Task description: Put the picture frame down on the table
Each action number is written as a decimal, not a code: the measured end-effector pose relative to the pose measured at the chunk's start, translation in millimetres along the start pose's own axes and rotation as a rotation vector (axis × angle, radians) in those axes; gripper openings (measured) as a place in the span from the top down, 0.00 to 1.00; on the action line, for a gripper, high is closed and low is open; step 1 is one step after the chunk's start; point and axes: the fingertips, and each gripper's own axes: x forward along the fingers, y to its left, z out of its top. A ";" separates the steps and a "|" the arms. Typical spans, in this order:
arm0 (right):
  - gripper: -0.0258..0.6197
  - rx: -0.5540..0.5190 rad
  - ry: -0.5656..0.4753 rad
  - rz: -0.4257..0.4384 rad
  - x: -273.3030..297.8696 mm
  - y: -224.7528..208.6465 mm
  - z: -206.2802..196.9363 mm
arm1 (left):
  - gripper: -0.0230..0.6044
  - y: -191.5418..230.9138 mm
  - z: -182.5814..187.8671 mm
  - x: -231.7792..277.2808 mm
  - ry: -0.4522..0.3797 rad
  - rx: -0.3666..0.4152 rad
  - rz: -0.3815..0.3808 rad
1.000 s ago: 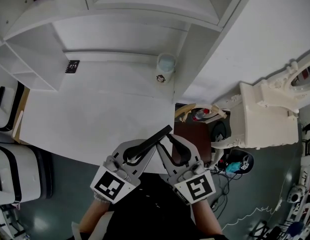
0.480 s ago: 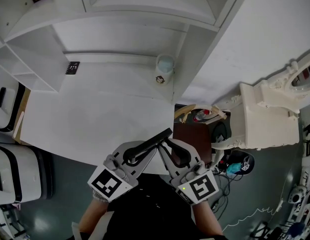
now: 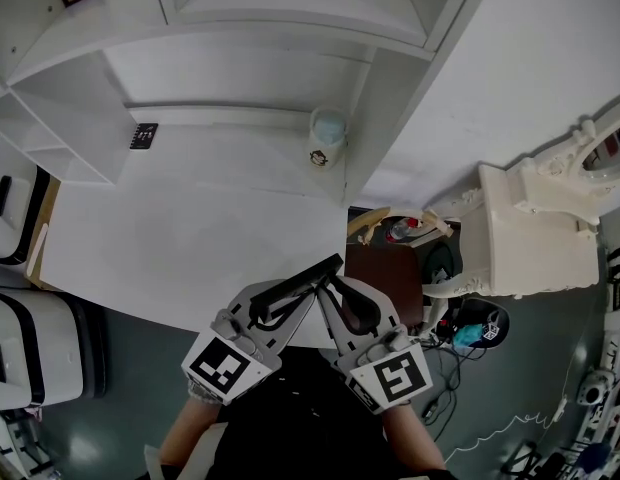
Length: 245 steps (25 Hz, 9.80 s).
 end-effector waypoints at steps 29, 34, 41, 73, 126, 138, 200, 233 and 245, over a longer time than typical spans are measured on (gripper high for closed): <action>0.86 0.054 0.041 -0.199 -3.0 -40.7 -12.8 | 0.77 28.0 -27.9 -7.9 0.106 0.033 0.190; 0.86 0.068 0.047 -0.225 -5.8 -47.4 -18.0 | 0.76 30.0 -35.4 -11.4 0.132 0.030 0.203; 0.86 0.077 0.076 -0.244 -5.2 -50.8 -29.0 | 0.76 30.5 -29.8 -16.4 0.127 0.019 0.230; 0.86 0.197 0.260 -0.262 10.9 -64.3 -111.9 | 0.82 56.6 -109.2 6.0 0.329 -0.084 0.230; 0.86 0.356 0.532 -0.226 71.5 -118.0 -231.5 | 0.82 129.7 -236.7 67.7 0.665 -0.211 0.254; 0.86 0.416 0.568 -0.244 76.2 -128.8 -252.4 | 0.82 136.3 -252.9 79.4 0.699 -0.190 0.274; 0.95 0.139 0.624 -0.169 50.6 -115.4 -263.8 | 0.85 107.7 -277.3 65.0 0.796 -0.119 0.196; 0.95 0.204 0.553 -0.261 70.6 -155.0 -255.3 | 0.85 132.4 -267.3 97.2 0.747 -0.161 0.186; 0.96 0.197 0.464 -0.325 51.9 -146.0 -224.2 | 0.96 140.5 -208.6 71.9 0.529 -0.227 0.231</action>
